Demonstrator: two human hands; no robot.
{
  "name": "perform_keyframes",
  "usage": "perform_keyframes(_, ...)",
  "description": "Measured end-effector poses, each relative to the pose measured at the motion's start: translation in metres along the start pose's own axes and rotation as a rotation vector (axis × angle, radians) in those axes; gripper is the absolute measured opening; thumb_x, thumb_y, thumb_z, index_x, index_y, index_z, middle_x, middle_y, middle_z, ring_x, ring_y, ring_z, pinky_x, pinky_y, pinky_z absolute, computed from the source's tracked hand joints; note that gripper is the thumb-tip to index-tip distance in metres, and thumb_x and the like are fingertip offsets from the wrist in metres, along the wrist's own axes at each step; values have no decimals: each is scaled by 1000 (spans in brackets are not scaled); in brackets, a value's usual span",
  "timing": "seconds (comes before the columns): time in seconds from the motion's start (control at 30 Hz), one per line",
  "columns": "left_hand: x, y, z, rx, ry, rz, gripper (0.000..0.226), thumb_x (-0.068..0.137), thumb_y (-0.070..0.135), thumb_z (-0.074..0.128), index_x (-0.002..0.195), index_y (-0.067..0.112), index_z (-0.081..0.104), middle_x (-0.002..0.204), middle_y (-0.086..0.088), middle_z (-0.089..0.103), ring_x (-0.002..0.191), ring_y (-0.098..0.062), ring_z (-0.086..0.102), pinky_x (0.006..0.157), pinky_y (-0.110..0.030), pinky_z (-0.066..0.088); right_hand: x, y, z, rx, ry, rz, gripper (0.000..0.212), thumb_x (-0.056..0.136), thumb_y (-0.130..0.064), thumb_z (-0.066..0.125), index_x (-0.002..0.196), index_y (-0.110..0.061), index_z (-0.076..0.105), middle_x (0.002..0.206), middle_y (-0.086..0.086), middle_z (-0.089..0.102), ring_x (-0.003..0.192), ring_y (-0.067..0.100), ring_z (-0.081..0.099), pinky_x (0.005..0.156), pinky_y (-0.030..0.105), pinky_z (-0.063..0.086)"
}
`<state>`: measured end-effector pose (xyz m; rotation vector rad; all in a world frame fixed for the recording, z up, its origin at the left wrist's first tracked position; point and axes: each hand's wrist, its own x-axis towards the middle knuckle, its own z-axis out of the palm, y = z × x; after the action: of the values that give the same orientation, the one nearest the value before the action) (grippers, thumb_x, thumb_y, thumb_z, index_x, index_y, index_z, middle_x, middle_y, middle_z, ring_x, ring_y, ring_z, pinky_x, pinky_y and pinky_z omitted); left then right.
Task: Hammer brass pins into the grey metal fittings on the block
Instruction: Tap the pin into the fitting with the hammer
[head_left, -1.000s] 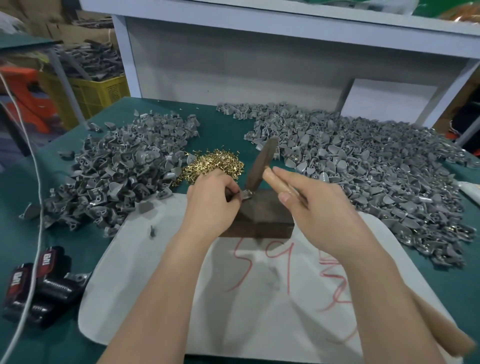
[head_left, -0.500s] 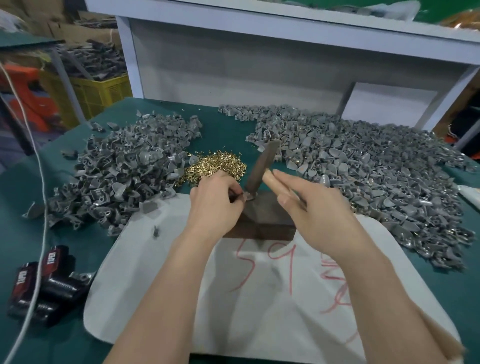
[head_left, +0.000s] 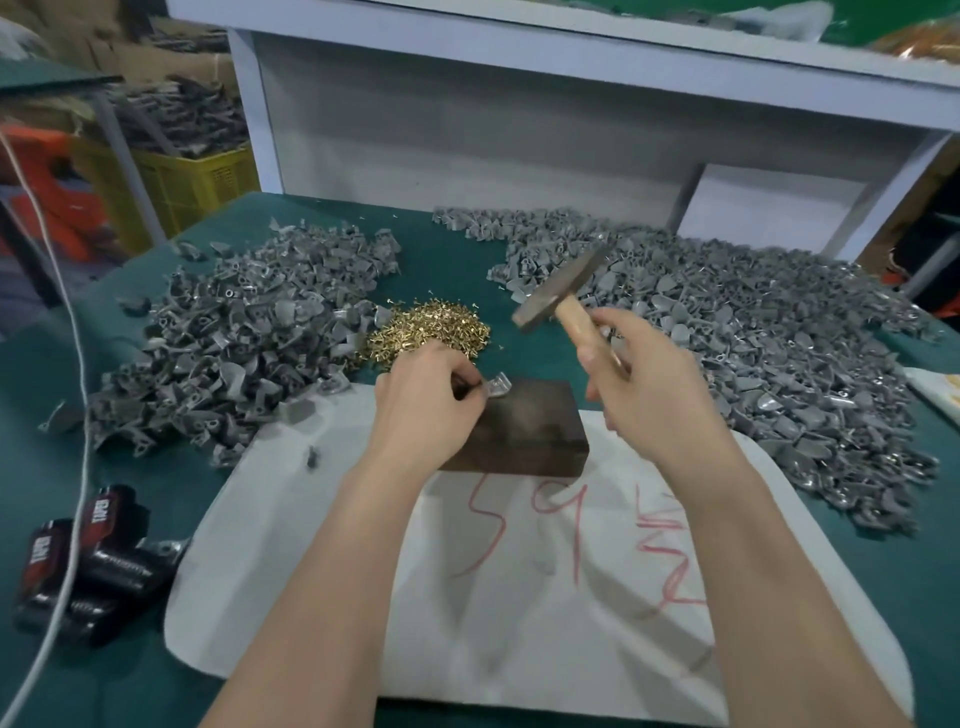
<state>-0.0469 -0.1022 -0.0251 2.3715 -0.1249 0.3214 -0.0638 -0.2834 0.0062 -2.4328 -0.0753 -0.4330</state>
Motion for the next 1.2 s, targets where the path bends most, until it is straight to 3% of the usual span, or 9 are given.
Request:
perform_keyframes(0.23, -1, 3, 0, -2, -23, -29, 5, 88, 28, 65, 88, 27, 70, 97, 6, 57, 102, -24, 55, 92, -44, 45, 19, 27, 29, -66, -157, 355, 41, 94, -39, 48, 69, -8, 56, 55, 8, 57, 52, 27, 59, 49, 27, 42)
perform_keyframes(0.4, -2, 6, -1, -38, -16, -23, 9, 91, 28, 61, 83, 33, 62, 108, 6, 59, 108, -24, 50, 96, -43, 39, 17, 34, 21, -331, -126, 266, 32, 93, -39, 50, 82, -16, 68, 76, 6, 64, 82, 30, 61, 64, 30, 42)
perform_keyframes(0.5, -3, 9, 0, -44, -6, 3, 5, 91, 28, 60, 89, 31, 64, 113, 6, 58, 114, -23, 45, 99, -39, 34, 16, 12, 20, -22, 24, 64, 25, 91, -36, 56, 107, -22, 68, 98, -2, 69, 93, 17, 63, 84, 31, 49)
perform_keyframes(0.63, 0, 11, 1, -185, 46, 56, 9, 89, 19, 62, 95, 20, 68, 110, 0, 62, 112, -26, 51, 100, -43, 37, 25, -21, 33, 212, -290, -74, 7, 87, -29, 64, 88, -26, 70, 80, -1, 72, 77, 16, 67, 81, 41, 54)
perform_keyframes(0.73, 1, 7, -4, -321, 199, -44, 17, 90, 20, 61, 106, 19, 67, 117, 1, 59, 115, -19, 51, 103, -38, 38, 43, -20, 37, 309, -27, 49, 8, 89, -22, 62, 83, -24, 67, 79, -1, 69, 77, 18, 66, 80, 38, 54)
perform_keyframes(0.87, 5, -6, -22, -771, 539, -353, 17, 94, 14, 53, 108, 18, 61, 111, 1, 60, 103, -11, 57, 85, -15, 46, 82, -1, 28, 101, 359, 400, 54, 93, -27, 56, 142, -14, 38, 142, 11, 44, 133, 27, 37, 110, 38, 29)
perform_keyframes(0.93, 9, -14, -30, -1027, 707, -508, 19, 95, 9, 47, 105, 21, 58, 102, 7, 59, 93, -6, 55, 71, -9, 42, 83, -13, 39, -130, 277, 341, 69, 93, -32, 56, 150, -23, 18, 156, 13, 16, 143, 34, 11, 116, 45, 11)
perform_keyframes(1.07, 14, -25, -38, -1240, 925, -609, 24, 94, 3, 37, 97, 21, 52, 93, 5, 55, 80, -6, 52, 65, -9, 43, 61, -75, 99, -13, -208, -211, 38, 88, -24, 64, 126, -24, 58, 120, 4, 62, 108, 21, 58, 96, 33, 44)
perform_keyframes(1.2, 16, -31, -41, -1209, 1011, -629, 22, 93, 2, 38, 100, 18, 51, 103, -1, 55, 83, -9, 51, 60, -6, 40, 49, -114, 158, -353, -542, -391, 28, 85, -7, 57, 109, -17, 66, 107, 11, 65, 94, 28, 60, 76, 30, 47)
